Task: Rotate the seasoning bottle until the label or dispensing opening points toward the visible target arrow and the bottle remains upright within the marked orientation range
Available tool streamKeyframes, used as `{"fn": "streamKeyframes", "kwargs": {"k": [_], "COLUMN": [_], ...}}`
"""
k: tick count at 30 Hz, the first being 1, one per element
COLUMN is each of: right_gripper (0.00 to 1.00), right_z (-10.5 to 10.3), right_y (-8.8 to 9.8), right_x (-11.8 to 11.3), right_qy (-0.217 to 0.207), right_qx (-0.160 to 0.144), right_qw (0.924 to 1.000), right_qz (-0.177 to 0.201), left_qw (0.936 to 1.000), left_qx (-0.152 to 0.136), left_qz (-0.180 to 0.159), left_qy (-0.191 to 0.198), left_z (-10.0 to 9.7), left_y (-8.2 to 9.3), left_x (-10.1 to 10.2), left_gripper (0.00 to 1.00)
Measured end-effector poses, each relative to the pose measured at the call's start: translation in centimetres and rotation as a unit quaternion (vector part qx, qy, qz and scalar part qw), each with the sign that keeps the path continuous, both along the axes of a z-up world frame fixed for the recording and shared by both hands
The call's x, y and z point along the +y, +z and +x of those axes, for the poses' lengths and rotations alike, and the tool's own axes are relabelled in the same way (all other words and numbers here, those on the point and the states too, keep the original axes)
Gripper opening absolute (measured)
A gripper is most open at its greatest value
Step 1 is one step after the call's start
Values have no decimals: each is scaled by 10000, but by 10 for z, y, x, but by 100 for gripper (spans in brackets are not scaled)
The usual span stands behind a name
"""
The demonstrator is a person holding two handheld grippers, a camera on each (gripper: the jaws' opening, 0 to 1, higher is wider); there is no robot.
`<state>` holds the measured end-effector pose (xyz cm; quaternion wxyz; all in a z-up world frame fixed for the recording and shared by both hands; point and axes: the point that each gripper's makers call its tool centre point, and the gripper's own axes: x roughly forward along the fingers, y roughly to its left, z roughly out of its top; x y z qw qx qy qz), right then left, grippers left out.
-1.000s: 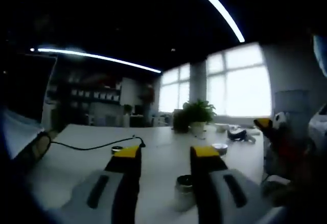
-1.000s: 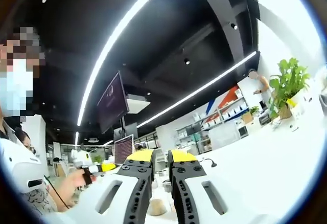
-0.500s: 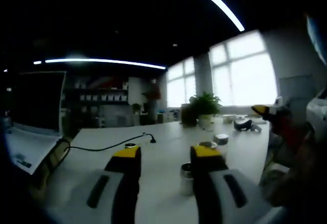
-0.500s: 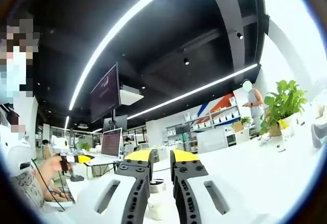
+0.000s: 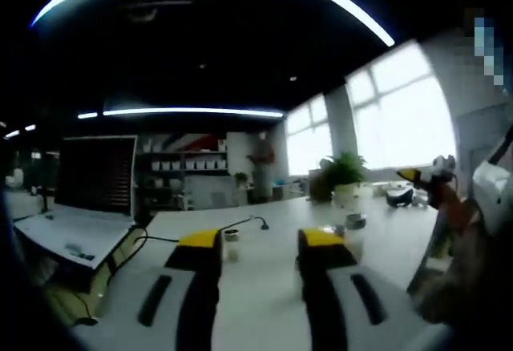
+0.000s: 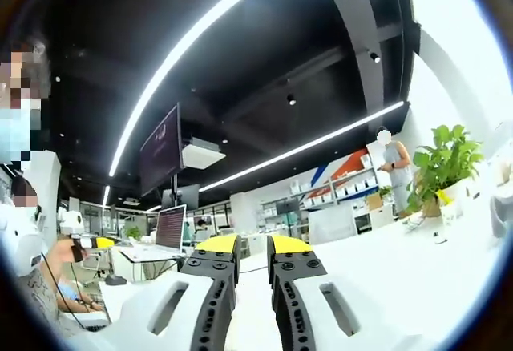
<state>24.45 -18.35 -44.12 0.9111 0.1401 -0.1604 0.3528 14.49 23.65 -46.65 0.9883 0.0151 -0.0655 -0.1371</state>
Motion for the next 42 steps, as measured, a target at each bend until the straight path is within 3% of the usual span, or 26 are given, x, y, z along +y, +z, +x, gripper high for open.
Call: {"fn": "streamKeyframes", "kwargs": {"k": [3,7,10,14,19,24,29,34,37,40,42], "right_gripper": [12,12,11,11,11,11,11,11,11,11,11], "right_z": [7,9,9,11,-2,-14,-28,-30,-28,-25,-23], "right_y": [4,5,7,1,-8,-9,-5,-5,-4,-5,-5], "right_x": [7,25,29,41,63,70,70,69,67,65,63], "right_qy": [142,398,358,576,715,814,741,608,545,459,381], "right_qx": [-31,-71,-177,-2,-44,-7,-79,-74,-35,30,86], "right_qw": [9999,9991,9992,9983,9972,9965,9969,9975,9980,9985,9987], "right_qz": [-17,-140,-76,53,-211,-163,-242,-354,-303,-288,-336], "left_qw": [9998,9997,9996,9995,9996,9995,9994,9994,9986,9928,9929], "left_qx": [120,215,278,299,216,79,296,259,401,858,899], "left_qz": [169,33,-13,37,166,-122,-128,37,156,669,609], "left_qy": [-63,-107,-58,-67,-121,-281,-85,-238,-323,-496,-483], "left_z": [0,2,-1,-4,-5,3,40,75,113,152,186], "left_y": [-12,-22,-27,-26,-22,-21,-34,-25,-26,-47,-52], "left_x": [-9,-13,-14,-17,-17,-9,18,10,5,-3,-3], "left_gripper": [42,41,41,40,40,40,40,40,40,43,43]}}
